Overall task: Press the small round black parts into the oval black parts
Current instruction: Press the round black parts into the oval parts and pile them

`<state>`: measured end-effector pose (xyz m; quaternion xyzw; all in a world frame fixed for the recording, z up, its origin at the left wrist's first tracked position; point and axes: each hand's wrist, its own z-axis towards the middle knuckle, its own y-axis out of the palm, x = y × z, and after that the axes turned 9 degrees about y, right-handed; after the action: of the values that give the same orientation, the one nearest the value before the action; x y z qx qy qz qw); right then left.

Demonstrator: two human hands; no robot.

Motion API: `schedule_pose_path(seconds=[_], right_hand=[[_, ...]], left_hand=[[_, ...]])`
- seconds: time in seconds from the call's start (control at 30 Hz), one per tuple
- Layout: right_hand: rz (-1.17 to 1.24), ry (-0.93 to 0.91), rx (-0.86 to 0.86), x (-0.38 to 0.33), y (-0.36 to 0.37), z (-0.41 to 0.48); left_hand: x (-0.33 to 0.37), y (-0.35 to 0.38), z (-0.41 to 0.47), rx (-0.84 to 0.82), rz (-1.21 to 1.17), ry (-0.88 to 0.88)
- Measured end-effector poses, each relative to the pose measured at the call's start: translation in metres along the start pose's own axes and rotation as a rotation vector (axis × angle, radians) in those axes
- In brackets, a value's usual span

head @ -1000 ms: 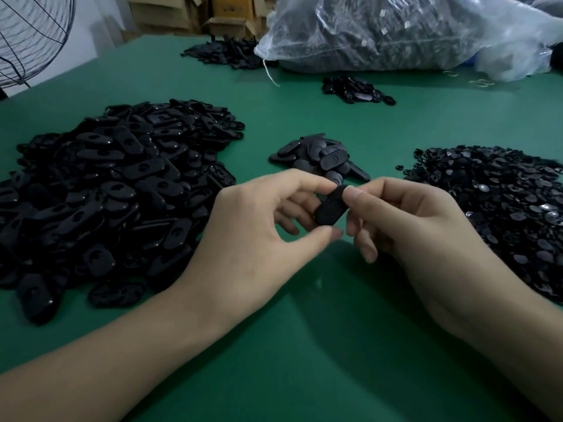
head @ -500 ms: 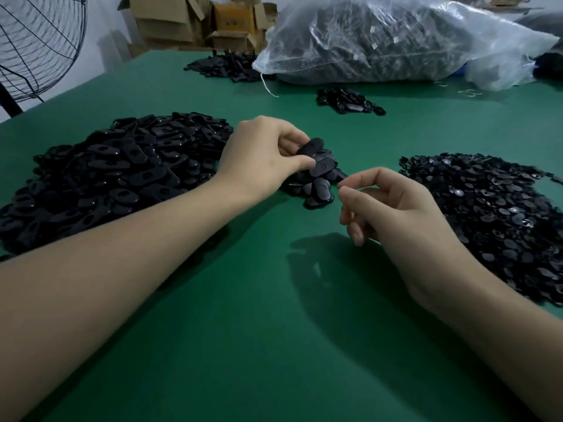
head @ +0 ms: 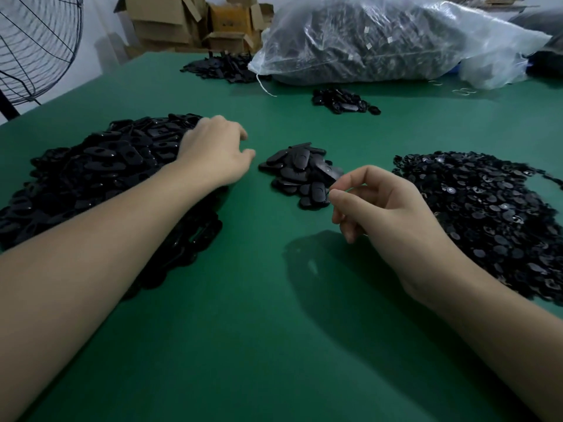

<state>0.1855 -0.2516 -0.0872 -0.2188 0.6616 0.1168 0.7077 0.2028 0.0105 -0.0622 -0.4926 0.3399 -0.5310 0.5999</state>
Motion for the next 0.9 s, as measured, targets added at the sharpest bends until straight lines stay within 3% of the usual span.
schedule_pose_path(seconds=[0.2, 0.77, 0.9], right_hand=[[-0.043, -0.017, 0.003, 0.001, -0.002, 0.001], [-0.090, -0.076, 0.004, 0.003, -0.002, 0.003], [-0.099, -0.076, 0.013, 0.003, -0.002, 0.002]], left_hand=[[-0.022, 0.008, 0.005, -0.145, 0.236, -0.082], [-0.024, -0.008, -0.002, 0.098, 0.152, -0.031], [-0.015, -0.016, -0.009, 0.204, 0.078, 0.084]])
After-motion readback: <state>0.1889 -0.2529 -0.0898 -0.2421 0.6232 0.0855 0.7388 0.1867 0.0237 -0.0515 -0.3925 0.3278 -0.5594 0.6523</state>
